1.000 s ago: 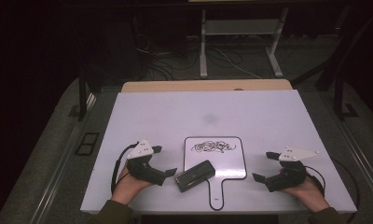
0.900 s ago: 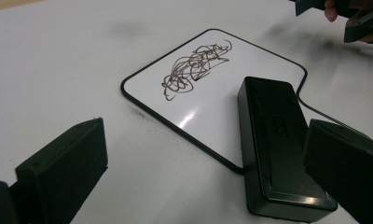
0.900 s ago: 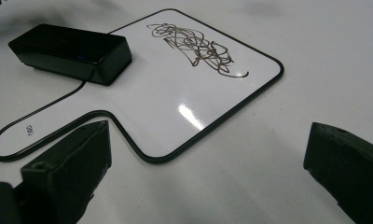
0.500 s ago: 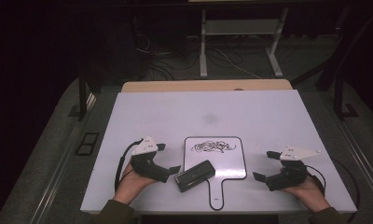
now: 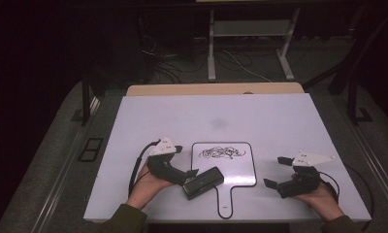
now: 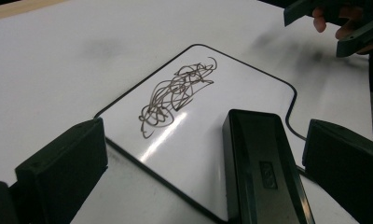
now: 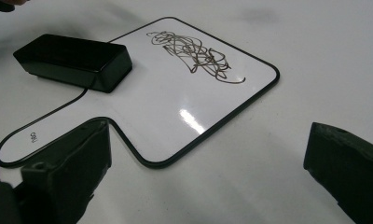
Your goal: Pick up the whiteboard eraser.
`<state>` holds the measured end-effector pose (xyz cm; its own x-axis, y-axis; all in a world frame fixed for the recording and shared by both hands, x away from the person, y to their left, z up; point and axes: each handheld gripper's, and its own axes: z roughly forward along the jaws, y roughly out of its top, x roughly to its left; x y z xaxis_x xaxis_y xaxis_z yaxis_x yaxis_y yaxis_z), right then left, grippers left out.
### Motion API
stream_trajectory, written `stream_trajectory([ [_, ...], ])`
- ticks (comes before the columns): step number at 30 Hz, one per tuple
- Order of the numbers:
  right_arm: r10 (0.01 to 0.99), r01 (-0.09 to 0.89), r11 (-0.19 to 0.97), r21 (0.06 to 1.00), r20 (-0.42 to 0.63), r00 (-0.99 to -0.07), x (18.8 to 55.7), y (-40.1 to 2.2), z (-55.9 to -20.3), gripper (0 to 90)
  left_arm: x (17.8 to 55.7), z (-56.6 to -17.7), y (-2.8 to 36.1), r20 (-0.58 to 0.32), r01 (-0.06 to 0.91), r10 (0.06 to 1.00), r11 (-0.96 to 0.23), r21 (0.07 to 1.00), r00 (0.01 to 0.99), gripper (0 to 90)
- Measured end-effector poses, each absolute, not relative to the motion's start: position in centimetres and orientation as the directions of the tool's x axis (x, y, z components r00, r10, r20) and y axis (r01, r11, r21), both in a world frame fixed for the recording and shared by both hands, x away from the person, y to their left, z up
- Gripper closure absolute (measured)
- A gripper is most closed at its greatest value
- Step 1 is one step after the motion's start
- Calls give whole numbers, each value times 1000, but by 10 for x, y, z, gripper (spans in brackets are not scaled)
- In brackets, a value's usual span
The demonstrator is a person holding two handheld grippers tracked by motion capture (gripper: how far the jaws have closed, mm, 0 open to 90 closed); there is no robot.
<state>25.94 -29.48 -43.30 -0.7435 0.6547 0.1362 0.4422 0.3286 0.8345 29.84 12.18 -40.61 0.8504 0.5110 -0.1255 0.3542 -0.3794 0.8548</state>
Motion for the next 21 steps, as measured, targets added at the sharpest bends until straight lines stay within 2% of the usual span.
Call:
stream_trajectory([
  [11,645,444,335,831,142,-751,259,-293,-435,0,301,-402,99,-105,321,482,-391,863,870,0],
  [21,641,442,322,837,151,-752,258,-295,-437,0,298,-408,87,-99,328,470,-434,839,877,0],
])
